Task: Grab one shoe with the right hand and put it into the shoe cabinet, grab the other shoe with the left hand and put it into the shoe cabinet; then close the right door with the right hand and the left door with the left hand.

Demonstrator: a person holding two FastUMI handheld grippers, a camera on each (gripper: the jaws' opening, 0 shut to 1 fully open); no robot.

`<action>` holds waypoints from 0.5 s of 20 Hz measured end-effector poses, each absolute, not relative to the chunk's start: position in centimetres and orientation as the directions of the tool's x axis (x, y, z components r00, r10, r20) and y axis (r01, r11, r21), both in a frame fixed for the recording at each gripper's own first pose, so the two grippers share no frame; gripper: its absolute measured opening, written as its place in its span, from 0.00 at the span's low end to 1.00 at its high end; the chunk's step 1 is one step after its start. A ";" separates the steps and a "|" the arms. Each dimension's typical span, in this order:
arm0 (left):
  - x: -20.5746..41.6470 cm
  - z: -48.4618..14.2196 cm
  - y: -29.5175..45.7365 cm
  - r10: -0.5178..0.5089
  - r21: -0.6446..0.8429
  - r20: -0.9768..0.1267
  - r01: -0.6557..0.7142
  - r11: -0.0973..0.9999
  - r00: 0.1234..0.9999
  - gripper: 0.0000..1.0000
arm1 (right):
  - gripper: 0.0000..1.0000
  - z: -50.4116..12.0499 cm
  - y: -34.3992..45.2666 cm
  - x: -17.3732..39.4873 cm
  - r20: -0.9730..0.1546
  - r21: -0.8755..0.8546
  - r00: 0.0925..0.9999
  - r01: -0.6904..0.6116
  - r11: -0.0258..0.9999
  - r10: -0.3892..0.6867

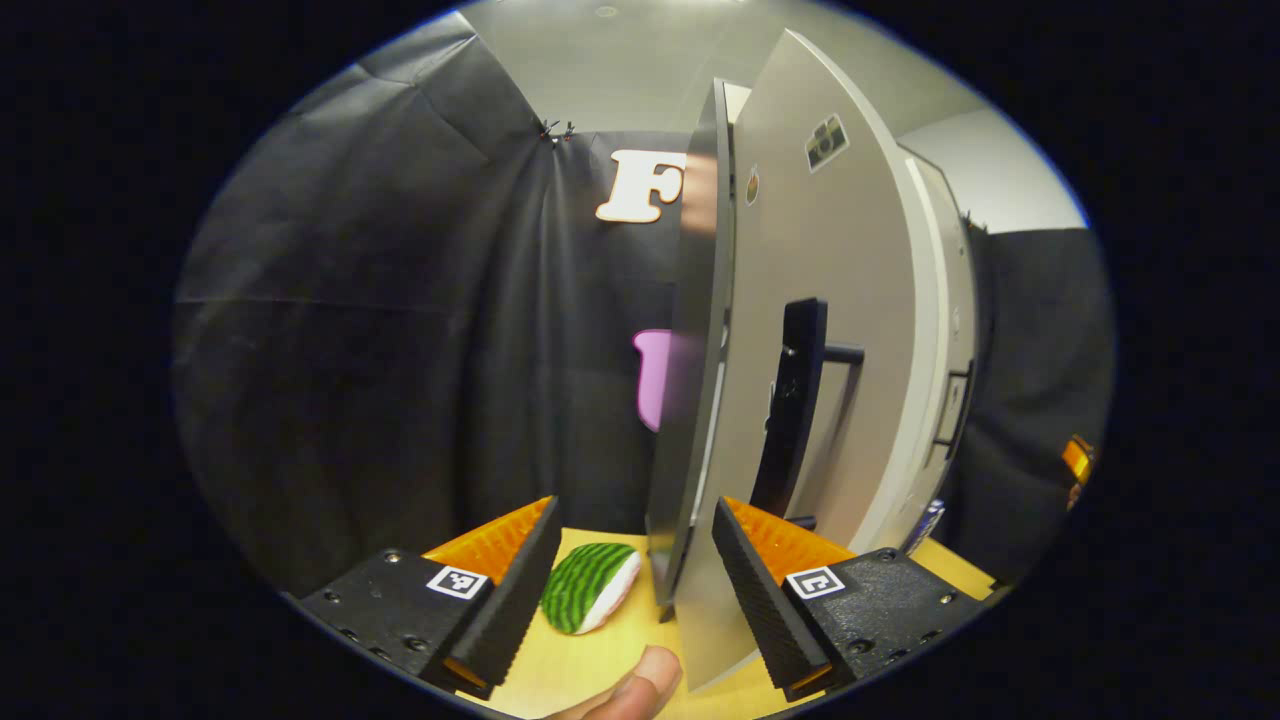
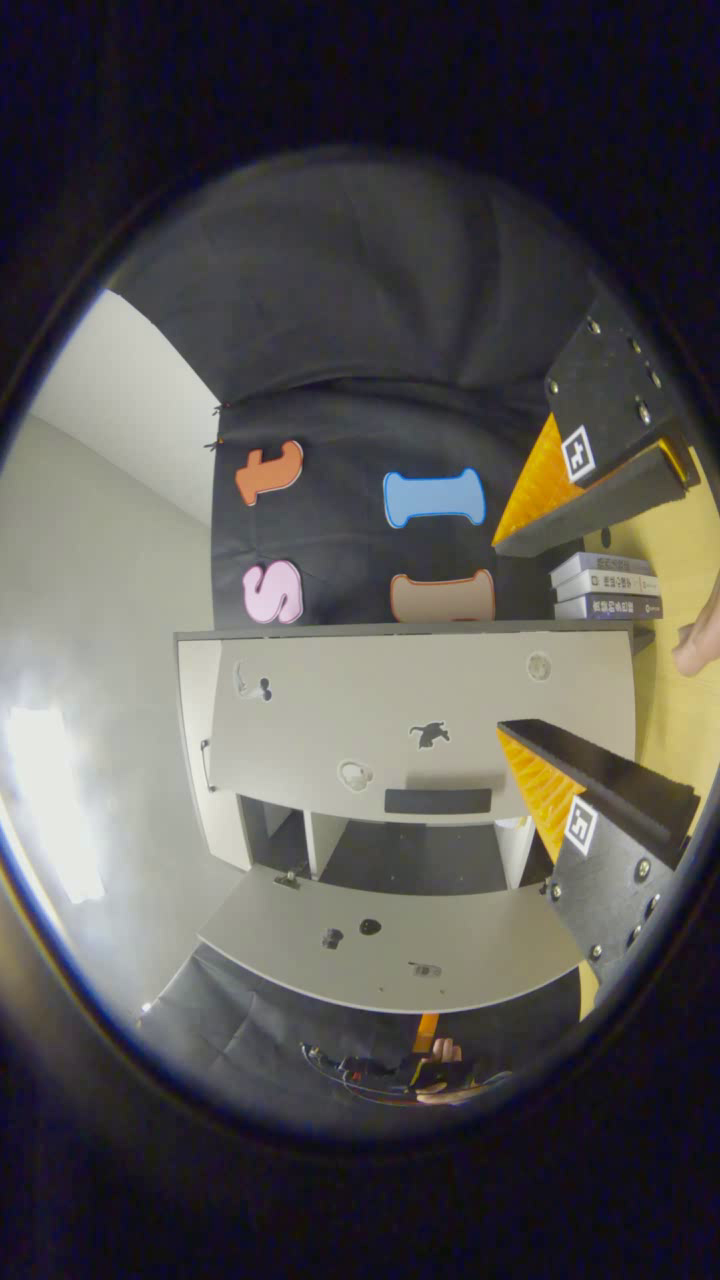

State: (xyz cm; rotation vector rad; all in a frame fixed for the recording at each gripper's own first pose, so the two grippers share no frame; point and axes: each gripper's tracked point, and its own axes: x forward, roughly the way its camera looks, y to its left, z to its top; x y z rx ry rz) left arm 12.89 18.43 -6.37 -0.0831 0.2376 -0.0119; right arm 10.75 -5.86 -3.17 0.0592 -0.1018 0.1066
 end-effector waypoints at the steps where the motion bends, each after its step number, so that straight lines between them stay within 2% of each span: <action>1: 13.4 -6.2 18.6 0.011 -0.039 -0.212 -0.019 0.999 0.977 0.90 | 0.98 -3.1 -5.3 10.3 0.105 0.064 0.988 -0.125 0.990 0.118; 4: 13.5 -5.9 18.7 0.070 0.014 -0.210 -0.069 0.998 0.975 0.92 | 0.98 -3.5 -3.6 9.4 0.088 0.071 0.983 -0.169 0.983 0.163; 8: 13.4 -5.9 18.4 0.072 -0.013 -0.240 -0.077 0.997 0.968 0.89 | 0.98 -2.9 -2.2 8.6 0.110 0.011 0.979 -0.173 0.985 0.171; 10: 13.6 -5.9 18.3 0.062 -0.013 -0.244 -0.067 0.998 0.968 0.92 | 0.98 -2.8 -1.0 8.4 0.105 0.000 0.976 -0.190 0.982 0.189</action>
